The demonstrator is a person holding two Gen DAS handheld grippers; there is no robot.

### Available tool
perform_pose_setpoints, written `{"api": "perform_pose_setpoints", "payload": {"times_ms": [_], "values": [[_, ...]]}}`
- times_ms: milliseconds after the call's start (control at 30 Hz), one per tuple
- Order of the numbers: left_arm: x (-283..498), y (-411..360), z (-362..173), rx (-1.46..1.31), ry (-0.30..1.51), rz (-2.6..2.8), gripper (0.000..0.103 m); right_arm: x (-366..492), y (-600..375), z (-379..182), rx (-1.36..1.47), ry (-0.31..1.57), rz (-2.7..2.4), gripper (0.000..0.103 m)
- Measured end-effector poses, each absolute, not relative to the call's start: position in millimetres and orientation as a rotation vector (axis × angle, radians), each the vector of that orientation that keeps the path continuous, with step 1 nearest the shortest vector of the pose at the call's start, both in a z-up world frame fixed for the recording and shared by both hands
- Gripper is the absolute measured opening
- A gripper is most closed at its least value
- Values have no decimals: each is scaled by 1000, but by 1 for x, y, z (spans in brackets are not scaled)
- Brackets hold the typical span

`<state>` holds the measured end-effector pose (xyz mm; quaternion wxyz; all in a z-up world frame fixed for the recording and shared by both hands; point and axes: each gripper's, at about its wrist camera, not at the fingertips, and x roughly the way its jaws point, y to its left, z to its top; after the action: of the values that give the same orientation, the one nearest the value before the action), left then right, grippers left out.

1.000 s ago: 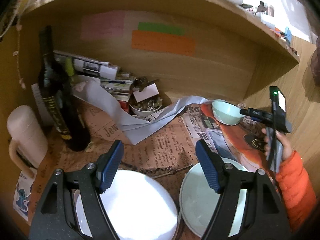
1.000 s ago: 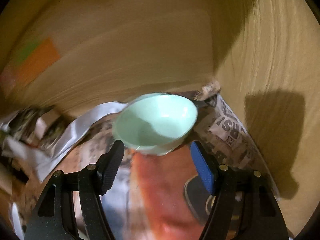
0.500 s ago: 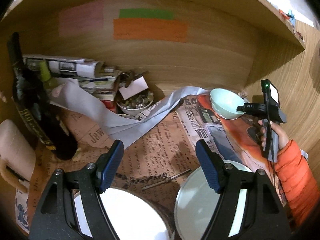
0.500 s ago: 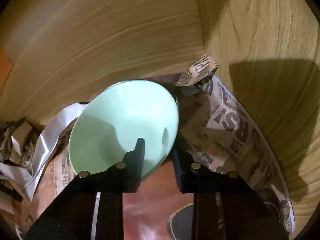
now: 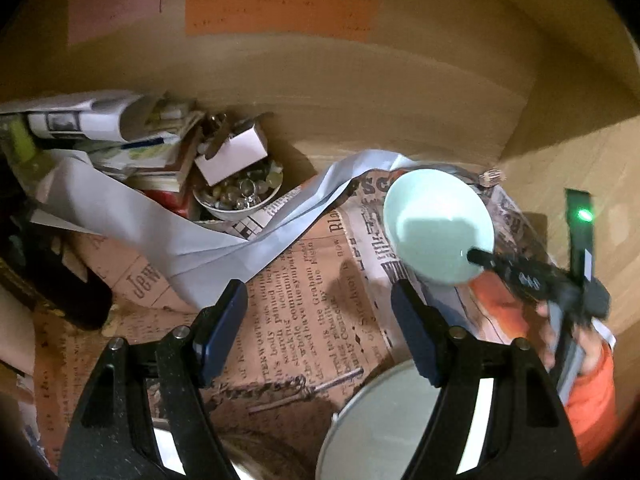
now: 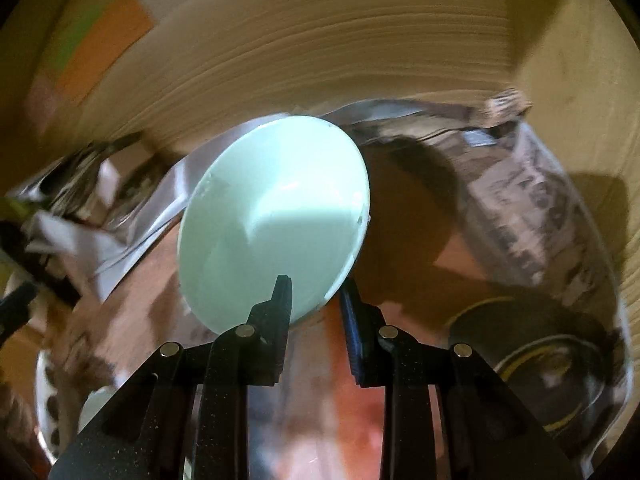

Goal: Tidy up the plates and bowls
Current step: 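Move both grippers to the mint green bowl rim and close on it, then lift the mint green bowl with both grippers and carry it over the white bowl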

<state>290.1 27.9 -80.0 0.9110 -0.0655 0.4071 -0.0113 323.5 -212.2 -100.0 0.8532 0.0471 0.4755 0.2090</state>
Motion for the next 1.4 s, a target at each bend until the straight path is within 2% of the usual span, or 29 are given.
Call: {"api": "perform_pose_setpoints", "payload": {"times_ms": [233,400,733,800,933,1000,1033,1133,1167,1400], "values": [[324,32,-101,-157,937,13,74,329,-185,-107,49,1044,575,23],[347,36,-113,-201,1007,20,74,332,-183,-110,59,1018,565,34],[368,14,-112,-154,1019,-5,72,353,-185,-114,146,994,539,34],[377,9,-116,-144,1034,-13,61,355,-189,-112,172,979,534,34],[389,2,-126,-147,1081,-33,47,356,-193,-111,195,969,535,34],[395,-1,-131,-148,1099,-39,33,358,-191,-114,188,977,536,34],[397,-3,-134,-148,1109,-44,30,359,-191,-115,189,980,539,34],[401,-9,-138,-145,1113,-57,15,361,-189,-119,189,991,549,21],[401,-10,-138,-142,1113,-61,10,361,-189,-119,190,991,553,21],[402,-18,-138,-91,1109,-49,8,357,-186,-119,166,975,544,20]]}}
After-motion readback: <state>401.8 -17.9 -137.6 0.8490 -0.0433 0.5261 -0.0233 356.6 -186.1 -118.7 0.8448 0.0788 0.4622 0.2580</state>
